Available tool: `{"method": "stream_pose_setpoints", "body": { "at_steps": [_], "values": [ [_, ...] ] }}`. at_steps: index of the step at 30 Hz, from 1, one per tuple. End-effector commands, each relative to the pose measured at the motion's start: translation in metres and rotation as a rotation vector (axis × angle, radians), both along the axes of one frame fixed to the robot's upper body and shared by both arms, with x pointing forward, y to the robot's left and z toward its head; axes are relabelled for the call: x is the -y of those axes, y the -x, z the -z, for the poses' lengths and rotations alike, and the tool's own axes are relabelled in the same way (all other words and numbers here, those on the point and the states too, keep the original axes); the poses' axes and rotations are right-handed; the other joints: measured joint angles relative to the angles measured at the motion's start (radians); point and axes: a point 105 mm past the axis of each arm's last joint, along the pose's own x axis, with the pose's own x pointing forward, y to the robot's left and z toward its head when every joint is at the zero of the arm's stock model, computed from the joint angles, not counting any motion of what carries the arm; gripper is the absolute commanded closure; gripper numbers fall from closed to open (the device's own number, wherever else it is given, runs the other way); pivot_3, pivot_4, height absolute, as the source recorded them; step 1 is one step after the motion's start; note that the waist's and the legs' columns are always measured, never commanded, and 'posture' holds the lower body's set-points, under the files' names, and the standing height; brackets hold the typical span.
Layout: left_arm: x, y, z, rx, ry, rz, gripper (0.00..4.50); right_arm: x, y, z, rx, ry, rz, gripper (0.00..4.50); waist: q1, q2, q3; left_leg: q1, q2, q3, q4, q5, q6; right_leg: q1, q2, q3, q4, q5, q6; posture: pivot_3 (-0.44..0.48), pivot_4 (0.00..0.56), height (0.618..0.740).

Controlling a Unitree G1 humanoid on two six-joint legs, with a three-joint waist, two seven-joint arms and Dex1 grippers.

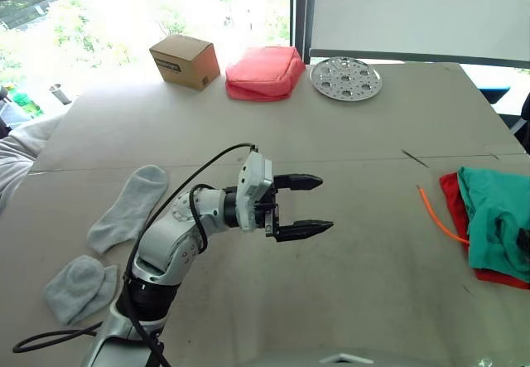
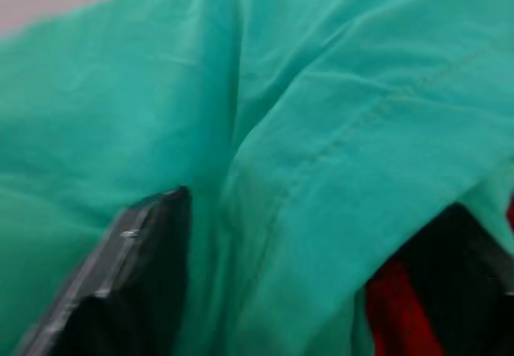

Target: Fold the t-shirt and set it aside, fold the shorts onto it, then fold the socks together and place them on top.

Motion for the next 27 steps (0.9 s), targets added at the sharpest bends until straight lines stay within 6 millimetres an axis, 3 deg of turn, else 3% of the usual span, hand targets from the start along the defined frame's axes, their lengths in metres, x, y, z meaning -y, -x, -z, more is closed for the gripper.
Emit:
{"method": "stream_pose_setpoints", "body": {
  "at_steps": [1, 3, 5, 9, 12, 15, 19, 23, 27],
  "values": [
    [-0.004, 0.003, -0.002, 0.016, -0.005, -0.003, 0.00, -0.022, 0.020, -0.047, 0.116, 0.148, -0.120, 0.03, 0.002, 0.000, 0.000, 0.000, 0.000, 0.000, 0.000, 0.000, 0.000, 0.000, 0.000, 0.000, 0.000, -0.001, 0.002, 0.000, 0.150, 0.739],
    [-0.009, 0.003, 0.000, 0.000, -0.022, -0.016, 0.00, -0.035, 0.035, -0.057, 0.111, 0.217, -0.173, 0.03, 0.004, 0.000, 0.000, 0.000, 0.001, -0.002, -0.001, 0.000, 0.000, 0.000, 0.000, -0.001, 0.000, -0.002, 0.003, 0.000, 0.150, 0.739],
    [-0.017, 0.001, 0.001, -0.020, -0.041, -0.038, 0.00, -0.060, 0.038, -0.076, 0.152, 0.320, -0.295, 0.03, 0.001, 0.000, 0.000, -0.001, 0.001, -0.002, -0.001, 0.000, 0.000, 0.000, -0.001, -0.002, -0.001, -0.002, 0.003, 0.000, 0.150, 0.739],
    [-0.036, -0.010, -0.005, -0.044, -0.043, -0.168, 0.00, -0.143, 0.009, -0.105, 0.331, 0.401, -0.696, 0.03, -0.024, -0.003, 0.002, 0.002, 0.003, 0.000, -0.001, -0.001, -0.001, -0.001, -0.005, 0.000, -0.001, -0.003, 0.004, 0.000, 0.150, 0.739],
    [-0.057, -0.023, -0.011, -0.044, -0.038, -0.375, 0.00, -0.200, -0.011, -0.108, 0.422, 0.426, -0.992, 0.03, -0.033, -0.009, 0.005, 0.003, 0.004, 0.000, -0.001, -0.003, -0.005, -0.001, -0.007, -0.003, -0.002, -0.002, 0.004, 0.000, 0.150, 0.739],
    [-0.094, -0.026, -0.015, -0.065, -0.031, -0.628, 0.00, -0.249, -0.024, -0.094, 0.438, 0.388, -1.326, 0.03, -0.015, -0.012, 0.009, 0.003, 0.003, -0.002, -0.003, 0.000, -0.001, -0.002, -0.004, -0.007, -0.001, -0.002, 0.003, 0.000, 0.150, 0.739],
    [-0.141, -0.011, -0.022, -0.067, -0.018, -0.945, 0.00, -0.275, -0.040, -0.079, 0.448, 0.402, -1.597, 0.03, -0.003, -0.016, 0.012, 0.001, 0.001, -0.004, -0.004, 0.000, -0.001, -0.002, -0.005, -0.008, -0.001, 0.000, -0.001, 0.000, 0.150, 0.739],
    [-0.191, 0.032, -0.021, -0.050, -0.120, -1.270, 0.00, -0.290, -0.058, -0.072, 0.491, 0.381, -1.753, 0.03, 0.001, -0.017, 0.012, 0.002, 0.001, -0.004, -0.001, 0.000, -0.001, -0.002, -0.008, -0.008, 0.000, -0.002, 0.002, 0.000, 0.150, 0.739],
    [-0.224, 0.075, -0.011, -0.068, -0.232, -1.557, 0.00, -0.308, -0.060, -0.063, 0.537, 0.343, -1.862, 0.03, 0.006, -0.018, 0.012, 0.002, 0.001, -0.004, -0.001, 0.000, -0.002, -0.002, -0.009, -0.010, 0.001, -0.002, 0.002, 0.000, 0.150, 0.739]
  ]
}}
